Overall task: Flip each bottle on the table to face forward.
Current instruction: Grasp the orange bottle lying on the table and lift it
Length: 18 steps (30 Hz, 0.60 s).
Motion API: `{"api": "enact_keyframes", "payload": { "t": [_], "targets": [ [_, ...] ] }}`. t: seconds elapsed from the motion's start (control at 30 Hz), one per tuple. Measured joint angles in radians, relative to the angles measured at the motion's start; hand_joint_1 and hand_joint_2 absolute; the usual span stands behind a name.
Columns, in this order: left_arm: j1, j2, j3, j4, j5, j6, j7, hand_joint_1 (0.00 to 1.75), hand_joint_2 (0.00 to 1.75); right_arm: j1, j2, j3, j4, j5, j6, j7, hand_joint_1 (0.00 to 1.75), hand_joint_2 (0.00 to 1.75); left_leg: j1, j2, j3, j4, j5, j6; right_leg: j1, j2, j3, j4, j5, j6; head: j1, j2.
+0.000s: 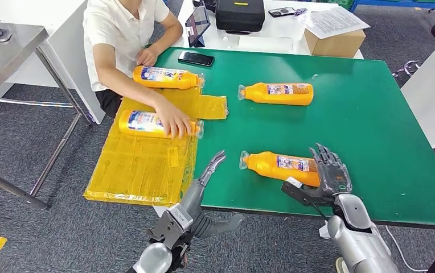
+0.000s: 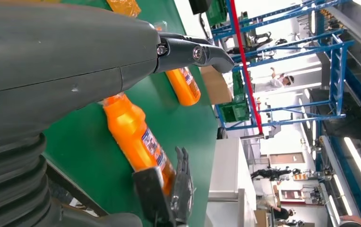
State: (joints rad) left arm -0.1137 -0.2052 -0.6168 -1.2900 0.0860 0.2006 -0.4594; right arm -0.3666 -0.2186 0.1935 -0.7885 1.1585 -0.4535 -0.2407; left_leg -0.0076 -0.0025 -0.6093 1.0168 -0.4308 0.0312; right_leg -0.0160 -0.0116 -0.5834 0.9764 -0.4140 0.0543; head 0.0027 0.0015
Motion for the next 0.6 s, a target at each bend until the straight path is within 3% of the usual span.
{"api": "enact_keyframes", "payload": {
  "t": [0.2,0.27,0.33,0.43,0.6],
  "targets": [
    [-0.01,0.0,-0.009,0.001,0.0,-0.002,0.008,0.0,1.75,-0.042,-0.007,0.042,0.033,-0.06,0.1,0.01,0.0,1.75,0.0,0.0,0.0,0.0,0.0,0.0,0.0,0.0,0.0,0.0,0.0,0.0,0.0,0.0],
    [-0.011,0.0,-0.01,0.002,0.0,-0.003,0.01,0.0,1.75,-0.053,-0.011,0.052,0.042,-0.076,0.129,0.015,0.68,1.75,0.0,0.0,0.0,0.0,0.0,0.0,0.0,0.0,0.0,0.0,0.0,0.0,0.0,0.0],
    [-0.011,0.0,-0.011,0.002,-0.001,-0.005,0.013,0.0,1.75,-0.063,-0.016,0.064,0.055,-0.092,0.167,0.021,1.49,1.75,0.0,0.0,0.001,0.0,0.0,0.0,0.0,0.0,0.0,0.0,0.0,0.0,0.0,0.0],
    [-0.011,0.0,-0.011,0.002,-0.009,-0.006,0.023,0.0,1.75,-0.086,-0.033,0.085,0.08,-0.134,0.258,0.028,1.74,1.75,0.0,0.002,0.005,0.0,-0.001,0.0,0.0,0.001,0.003,-0.001,0.0,0.0,0.0,0.0],
    [-0.01,0.0,-0.011,0.002,-0.018,-0.013,0.028,0.0,1.75,-0.094,-0.063,0.106,0.106,-0.212,0.331,0.017,1.75,1.75,0.0,0.003,0.011,0.0,-0.002,0.001,0.0,0.002,0.004,-0.002,0.0,0.0,0.0,0.0]
  ]
}}
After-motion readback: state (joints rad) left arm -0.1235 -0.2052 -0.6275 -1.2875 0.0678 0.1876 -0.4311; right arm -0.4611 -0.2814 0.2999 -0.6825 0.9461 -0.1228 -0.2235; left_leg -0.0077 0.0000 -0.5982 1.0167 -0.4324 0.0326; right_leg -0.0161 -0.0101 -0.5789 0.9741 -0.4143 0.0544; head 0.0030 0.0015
